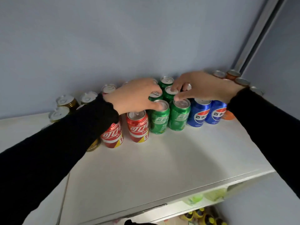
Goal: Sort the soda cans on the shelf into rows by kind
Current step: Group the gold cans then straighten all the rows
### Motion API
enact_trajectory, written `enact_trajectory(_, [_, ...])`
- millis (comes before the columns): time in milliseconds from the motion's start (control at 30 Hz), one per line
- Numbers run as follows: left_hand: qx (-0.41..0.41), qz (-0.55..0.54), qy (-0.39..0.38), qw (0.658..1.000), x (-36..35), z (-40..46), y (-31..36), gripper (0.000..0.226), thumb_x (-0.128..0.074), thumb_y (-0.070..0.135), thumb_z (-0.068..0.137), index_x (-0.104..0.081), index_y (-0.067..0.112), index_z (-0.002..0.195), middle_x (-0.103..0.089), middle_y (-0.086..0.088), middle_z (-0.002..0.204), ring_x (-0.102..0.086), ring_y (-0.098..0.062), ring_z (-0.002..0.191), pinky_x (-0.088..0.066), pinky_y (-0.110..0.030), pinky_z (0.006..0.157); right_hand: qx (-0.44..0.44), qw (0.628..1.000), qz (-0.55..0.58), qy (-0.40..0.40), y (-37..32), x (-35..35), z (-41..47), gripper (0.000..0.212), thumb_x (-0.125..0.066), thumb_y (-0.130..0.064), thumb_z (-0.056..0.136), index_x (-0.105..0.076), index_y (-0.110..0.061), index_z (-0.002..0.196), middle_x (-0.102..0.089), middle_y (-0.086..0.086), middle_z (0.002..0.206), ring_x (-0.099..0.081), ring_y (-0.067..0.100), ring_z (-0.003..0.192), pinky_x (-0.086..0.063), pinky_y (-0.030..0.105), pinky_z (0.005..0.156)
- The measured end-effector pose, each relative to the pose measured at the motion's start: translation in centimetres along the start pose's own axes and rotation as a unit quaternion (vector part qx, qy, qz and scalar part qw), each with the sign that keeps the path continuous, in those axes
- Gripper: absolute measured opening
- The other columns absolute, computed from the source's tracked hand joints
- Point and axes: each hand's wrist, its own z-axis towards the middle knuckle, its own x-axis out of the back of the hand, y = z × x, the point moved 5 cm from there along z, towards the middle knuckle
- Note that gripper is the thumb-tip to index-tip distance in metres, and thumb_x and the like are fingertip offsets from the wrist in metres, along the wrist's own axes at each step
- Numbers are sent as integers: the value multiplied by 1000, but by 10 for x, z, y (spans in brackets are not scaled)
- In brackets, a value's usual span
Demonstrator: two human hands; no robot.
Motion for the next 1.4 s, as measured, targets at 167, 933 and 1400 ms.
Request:
enact_trajectory(167, [-21,22,-12,999,-25,8,14,54,-69,56,81,-64,21,122,-59,0,115,-58,-22,105,-47,-42,90,-1,999,-51,-13,6,-20,-26,35,-67,-56,85,-64,-32,110,-62,-2,102,-63,19,89,-52,45,81])
enact_trajectory(933, [93,13,-44,995,-17,45,-21,52,-67,55,85,-65,13,116,-64,-8,107,-59,-28,96,-49,-41,83,-3,994,-113,8,10,-22,41,56,-70,-48,85,-57,-24,134,-59,7,122,-57,30,114,-44,39,89])
enact_trajectory(1400, [133,-37,0,990,1,62,-49,53,-63,63,85,-67,19,115,-63,0,110,-56,-19,98,-42,-33,77,3,1000,-19,22,30,-3,59,48,-69,-45,87,-61,-26,130,-61,-4,118,-55,18,110,-42,34,90])
